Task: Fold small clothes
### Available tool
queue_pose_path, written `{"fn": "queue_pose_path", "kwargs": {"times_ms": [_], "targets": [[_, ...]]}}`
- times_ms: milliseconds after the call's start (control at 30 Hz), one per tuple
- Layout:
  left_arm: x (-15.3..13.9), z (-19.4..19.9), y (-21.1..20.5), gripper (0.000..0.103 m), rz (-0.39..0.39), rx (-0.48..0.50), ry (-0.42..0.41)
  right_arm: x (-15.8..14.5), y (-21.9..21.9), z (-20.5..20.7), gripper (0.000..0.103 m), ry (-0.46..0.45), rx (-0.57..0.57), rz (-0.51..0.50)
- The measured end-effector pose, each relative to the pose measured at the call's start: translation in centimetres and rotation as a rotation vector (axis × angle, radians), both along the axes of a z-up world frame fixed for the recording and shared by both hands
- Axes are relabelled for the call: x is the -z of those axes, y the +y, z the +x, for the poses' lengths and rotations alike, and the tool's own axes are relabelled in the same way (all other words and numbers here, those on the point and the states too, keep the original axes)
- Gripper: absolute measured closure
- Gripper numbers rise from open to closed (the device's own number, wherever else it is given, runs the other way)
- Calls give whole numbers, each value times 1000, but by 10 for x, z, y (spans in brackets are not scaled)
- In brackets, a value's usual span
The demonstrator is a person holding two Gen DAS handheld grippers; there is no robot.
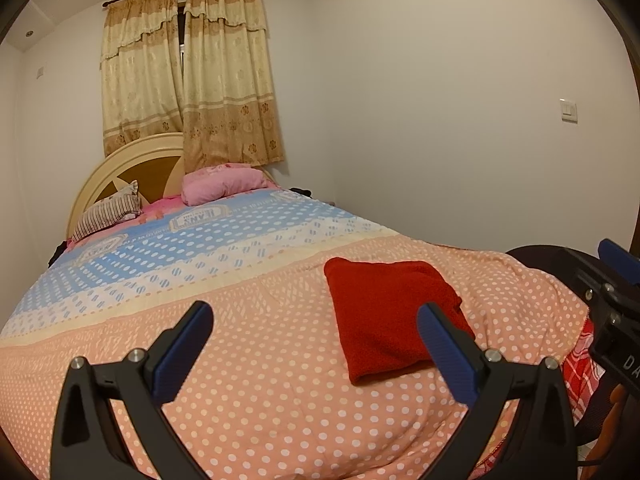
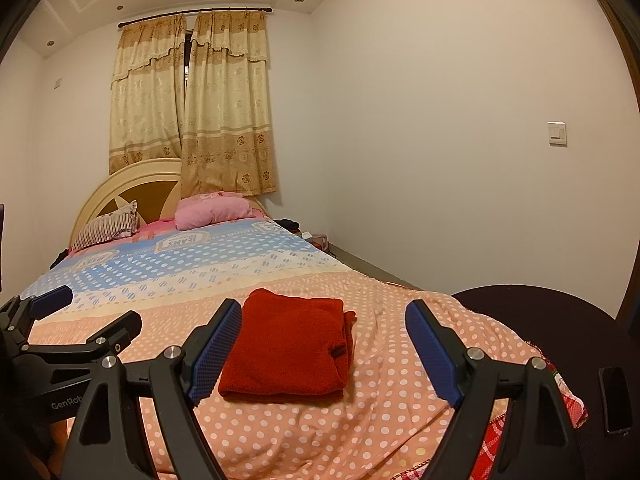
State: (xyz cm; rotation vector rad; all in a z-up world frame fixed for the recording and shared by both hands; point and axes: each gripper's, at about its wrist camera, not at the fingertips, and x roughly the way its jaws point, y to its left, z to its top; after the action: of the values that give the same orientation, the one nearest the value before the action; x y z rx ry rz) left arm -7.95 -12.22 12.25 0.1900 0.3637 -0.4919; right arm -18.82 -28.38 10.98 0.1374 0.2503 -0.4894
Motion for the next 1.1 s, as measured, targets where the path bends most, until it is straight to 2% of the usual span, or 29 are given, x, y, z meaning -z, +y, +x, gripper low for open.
{"fn": "queue_pose_path", "kwargs": {"times_ms": [700,933,1100], "targets": [[1,0,1,0,1,-7,-2,2,-3,1,19,15,11,-2],[3,11,11,0,-24,-32,44,3,-4,2,18,18,12,-6],[5,17,14,0,-44,-5,81,5,-4,3,18,26,6,-11]]}}
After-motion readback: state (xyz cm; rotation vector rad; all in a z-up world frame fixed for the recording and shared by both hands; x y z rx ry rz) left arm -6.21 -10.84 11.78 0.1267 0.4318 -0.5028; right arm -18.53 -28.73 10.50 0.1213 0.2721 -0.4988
